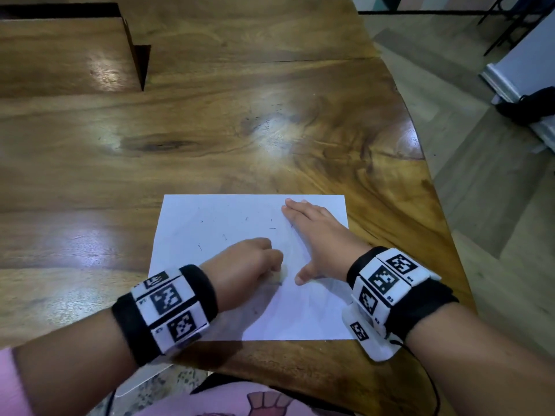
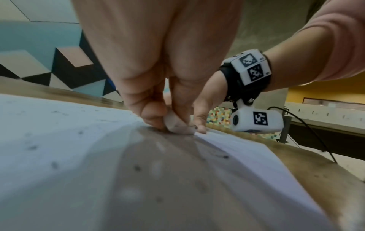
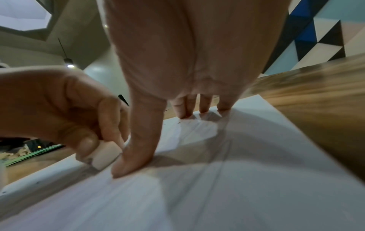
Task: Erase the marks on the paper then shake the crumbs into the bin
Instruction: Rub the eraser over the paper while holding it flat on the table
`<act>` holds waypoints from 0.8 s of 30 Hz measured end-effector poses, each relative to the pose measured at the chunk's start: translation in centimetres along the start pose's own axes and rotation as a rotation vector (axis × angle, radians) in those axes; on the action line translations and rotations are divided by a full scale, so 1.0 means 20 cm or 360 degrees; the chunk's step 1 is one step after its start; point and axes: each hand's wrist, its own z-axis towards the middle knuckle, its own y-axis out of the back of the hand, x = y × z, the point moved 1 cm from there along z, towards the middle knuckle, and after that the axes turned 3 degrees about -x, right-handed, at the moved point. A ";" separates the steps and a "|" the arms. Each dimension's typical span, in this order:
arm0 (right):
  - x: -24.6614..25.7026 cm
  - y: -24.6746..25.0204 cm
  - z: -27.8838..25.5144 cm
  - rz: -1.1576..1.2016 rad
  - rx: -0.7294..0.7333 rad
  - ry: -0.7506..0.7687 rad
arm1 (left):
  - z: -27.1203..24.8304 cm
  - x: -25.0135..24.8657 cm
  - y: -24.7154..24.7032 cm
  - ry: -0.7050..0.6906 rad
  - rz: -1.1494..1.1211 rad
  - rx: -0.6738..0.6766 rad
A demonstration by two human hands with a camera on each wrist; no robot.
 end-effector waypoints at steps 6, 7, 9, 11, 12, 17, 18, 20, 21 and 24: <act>0.00 0.01 -0.01 0.0028 -0.0050 -0.0065 | -0.21 0.00 -0.05 -0.0063 -0.0058 0.0380; 0.00 0.01 -0.02 -0.0002 -0.0076 -0.0087 | -0.20 0.01 -0.04 -0.0053 -0.0062 0.0376; 0.00 0.01 -0.04 -0.0117 -0.0158 -0.0149 | -0.11 0.03 0.01 0.0053 -0.0132 0.0251; 0.00 0.01 -0.06 -0.0165 -0.0214 -0.0185 | 0.01 0.07 0.09 0.0180 -0.0149 0.0006; -0.01 0.00 -0.07 -0.0140 -0.0221 -0.0189 | 0.07 0.09 0.13 0.0230 -0.0119 -0.0118; -0.05 0.00 -0.07 0.0043 -0.0240 -0.0180 | 0.36 0.12 0.22 0.0446 -0.0017 -0.0321; -0.05 -0.01 -0.07 0.0049 -0.0251 -0.0176 | 0.38 0.11 0.22 0.0445 -0.0015 -0.0315; -0.06 -0.01 -0.07 0.0039 -0.0258 -0.0163 | 0.35 0.10 0.20 0.0378 -0.0040 -0.0282; -0.06 -0.01 -0.07 0.0027 -0.0252 -0.0156 | 0.31 0.10 0.18 0.0327 -0.0054 -0.0204; -0.07 -0.01 -0.07 -0.0016 -0.0231 -0.0134 | 0.19 0.08 0.13 0.0242 -0.0028 0.0119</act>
